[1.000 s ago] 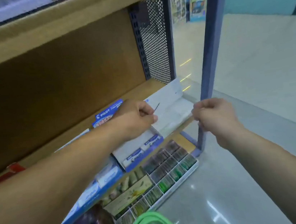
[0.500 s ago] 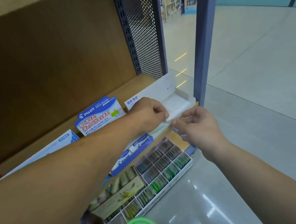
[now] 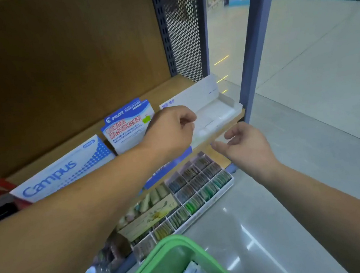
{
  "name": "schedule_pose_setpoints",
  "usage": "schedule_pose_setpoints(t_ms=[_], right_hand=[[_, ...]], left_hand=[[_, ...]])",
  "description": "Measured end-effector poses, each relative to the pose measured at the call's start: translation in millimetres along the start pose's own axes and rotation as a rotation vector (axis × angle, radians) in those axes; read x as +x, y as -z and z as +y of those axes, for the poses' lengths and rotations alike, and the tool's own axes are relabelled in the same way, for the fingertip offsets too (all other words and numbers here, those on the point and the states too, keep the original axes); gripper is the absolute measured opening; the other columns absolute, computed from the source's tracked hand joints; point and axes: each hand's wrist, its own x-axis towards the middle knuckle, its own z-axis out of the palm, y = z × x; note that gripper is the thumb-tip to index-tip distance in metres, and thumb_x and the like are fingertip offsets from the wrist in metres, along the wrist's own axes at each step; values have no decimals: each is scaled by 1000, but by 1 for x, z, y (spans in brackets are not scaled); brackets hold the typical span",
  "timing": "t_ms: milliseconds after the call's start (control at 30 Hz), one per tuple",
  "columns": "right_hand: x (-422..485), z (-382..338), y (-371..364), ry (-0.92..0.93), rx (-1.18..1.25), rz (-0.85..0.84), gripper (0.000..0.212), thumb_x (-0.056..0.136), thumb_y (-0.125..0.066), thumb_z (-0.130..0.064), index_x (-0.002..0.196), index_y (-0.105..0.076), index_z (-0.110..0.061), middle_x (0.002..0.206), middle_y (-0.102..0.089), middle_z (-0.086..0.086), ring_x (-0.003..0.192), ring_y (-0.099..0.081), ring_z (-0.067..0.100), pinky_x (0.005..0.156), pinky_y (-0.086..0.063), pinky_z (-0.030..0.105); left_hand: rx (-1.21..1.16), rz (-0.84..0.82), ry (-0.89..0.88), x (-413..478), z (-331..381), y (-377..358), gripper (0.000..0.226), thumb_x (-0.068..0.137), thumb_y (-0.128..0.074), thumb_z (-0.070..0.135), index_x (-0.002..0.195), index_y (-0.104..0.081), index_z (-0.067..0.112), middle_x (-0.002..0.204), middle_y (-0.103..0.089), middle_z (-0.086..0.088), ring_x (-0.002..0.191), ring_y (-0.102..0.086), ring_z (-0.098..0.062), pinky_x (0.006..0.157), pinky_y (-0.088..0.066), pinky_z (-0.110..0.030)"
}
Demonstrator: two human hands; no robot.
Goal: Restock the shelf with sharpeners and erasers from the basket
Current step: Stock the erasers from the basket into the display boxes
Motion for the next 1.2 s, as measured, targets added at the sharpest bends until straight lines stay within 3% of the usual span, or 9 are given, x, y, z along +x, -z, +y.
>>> schedule_pose_setpoints(t_ms=[167,433,500,567,633,767,900,1100,1200], right_hand=[[-60,-7,-23,217,-451,-251,26,74,-72,-49,84,-59,-28,71,-62,-9,80,-65,16,70,-54,34],[-186,31,-61,394,-893,-778,23,90,-63,-50,106,-59,-34,95,-70,-6,94,-65,19,76,-50,31],[-206,55,-73,331,-926,-930,25,90,-63,-48,110,-61,-32,105,-71,-5,100,-65,19,82,-52,31],[-214,84,-87,203,-984,-1049,34,91,-65,-44,121,-61,-28,122,-65,0,110,-62,22,90,-50,31],[-216,112,-98,141,-1075,-1049,48,91,-69,-39,133,-56,-20,133,-57,6,118,-58,26,96,-48,32],[-237,156,-124,169,-1295,-982,69,84,-76,-31,143,-43,-19,149,-32,12,132,-39,32,100,-51,47],[-251,178,-138,295,-1439,-938,79,80,-78,-35,144,-34,-22,149,-27,11,131,-32,32,87,-56,47],[-242,177,-137,330,-1417,-1042,113,79,-76,-55,158,-4,-18,154,-19,13,141,-24,34,104,-44,47],[-226,183,-134,418,-1373,-1060,105,77,-80,-44,157,-16,-23,155,-28,4,141,-28,29,110,-39,44]], left_hand=[[-104,166,-92,-101,-20,9,14,91,-68,12,98,-76,20,80,-68,11,71,-62,-3,70,-49,-18],[-314,215,123,-243,-96,-46,13,87,-60,31,96,-70,28,71,-68,8,60,-60,-13,62,-52,-30],[-255,33,280,-279,-113,-71,18,89,-56,33,93,-71,24,75,-71,3,67,-65,-18,66,-56,-34],[-83,-358,479,-314,-135,-99,17,93,-59,30,101,-72,21,94,-75,-2,83,-68,-19,78,-57,-33],[-16,-586,633,-348,-161,-128,31,92,-67,31,117,-69,13,117,-71,-9,103,-66,-23,90,-52,-27],[-130,-522,849,-401,-185,-169,71,81,-83,43,137,-54,12,136,-56,-9,108,-59,-20,88,-43,-20],[-231,-415,793,-408,-183,-195,87,72,-89,45,144,-47,18,137,-45,-5,102,-52,-13,86,-42,-18],[-83,-463,627,-391,-165,-224,103,54,-57,77,145,-36,32,135,-38,5,125,-38,-21,102,-44,-35],[-148,-396,679,-394,-162,-229,100,57,-74,69,143,-38,34,133,-44,9,122,-43,-19,97,-47,-34]])
